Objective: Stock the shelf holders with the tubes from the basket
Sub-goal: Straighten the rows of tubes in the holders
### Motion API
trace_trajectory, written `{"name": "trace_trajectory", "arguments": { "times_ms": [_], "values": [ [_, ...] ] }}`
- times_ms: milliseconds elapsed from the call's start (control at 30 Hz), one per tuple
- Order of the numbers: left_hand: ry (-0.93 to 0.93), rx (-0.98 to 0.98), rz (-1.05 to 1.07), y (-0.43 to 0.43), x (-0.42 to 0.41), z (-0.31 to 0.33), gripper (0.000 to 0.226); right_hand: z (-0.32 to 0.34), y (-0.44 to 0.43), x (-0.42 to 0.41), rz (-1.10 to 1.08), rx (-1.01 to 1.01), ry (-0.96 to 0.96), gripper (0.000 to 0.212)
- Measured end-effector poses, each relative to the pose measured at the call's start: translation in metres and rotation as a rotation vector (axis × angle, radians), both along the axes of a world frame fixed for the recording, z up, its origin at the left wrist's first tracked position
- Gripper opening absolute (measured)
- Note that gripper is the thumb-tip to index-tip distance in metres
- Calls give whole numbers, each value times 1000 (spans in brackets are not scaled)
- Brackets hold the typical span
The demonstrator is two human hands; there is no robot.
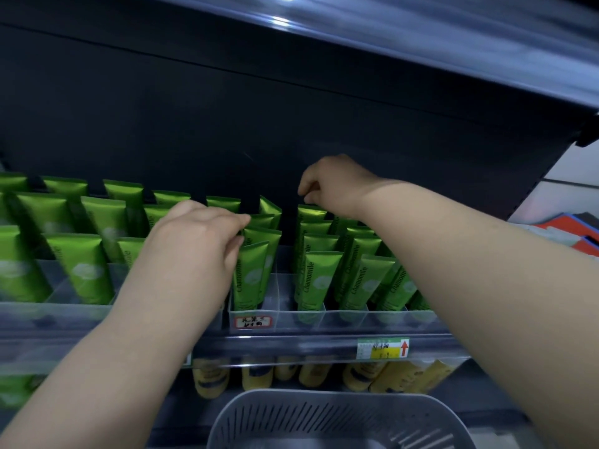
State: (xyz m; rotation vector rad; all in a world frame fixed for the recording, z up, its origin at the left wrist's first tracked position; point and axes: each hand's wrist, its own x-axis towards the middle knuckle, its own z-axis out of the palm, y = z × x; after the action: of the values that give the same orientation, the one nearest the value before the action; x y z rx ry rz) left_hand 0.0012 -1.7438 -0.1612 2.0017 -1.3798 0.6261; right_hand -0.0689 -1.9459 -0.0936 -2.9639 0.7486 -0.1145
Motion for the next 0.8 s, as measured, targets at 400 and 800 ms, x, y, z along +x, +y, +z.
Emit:
{"name": "trace_trajectory", "arguments": {
  "times_ms": [400, 800],
  "values": [
    [-24, -9, 17, 8, 10, -5, 29, -11, 61, 0, 312, 65, 71, 20],
    [-17, 17, -43, 3, 4, -8, 30, -6, 67, -16, 216, -16, 180, 22]
  ]
}}
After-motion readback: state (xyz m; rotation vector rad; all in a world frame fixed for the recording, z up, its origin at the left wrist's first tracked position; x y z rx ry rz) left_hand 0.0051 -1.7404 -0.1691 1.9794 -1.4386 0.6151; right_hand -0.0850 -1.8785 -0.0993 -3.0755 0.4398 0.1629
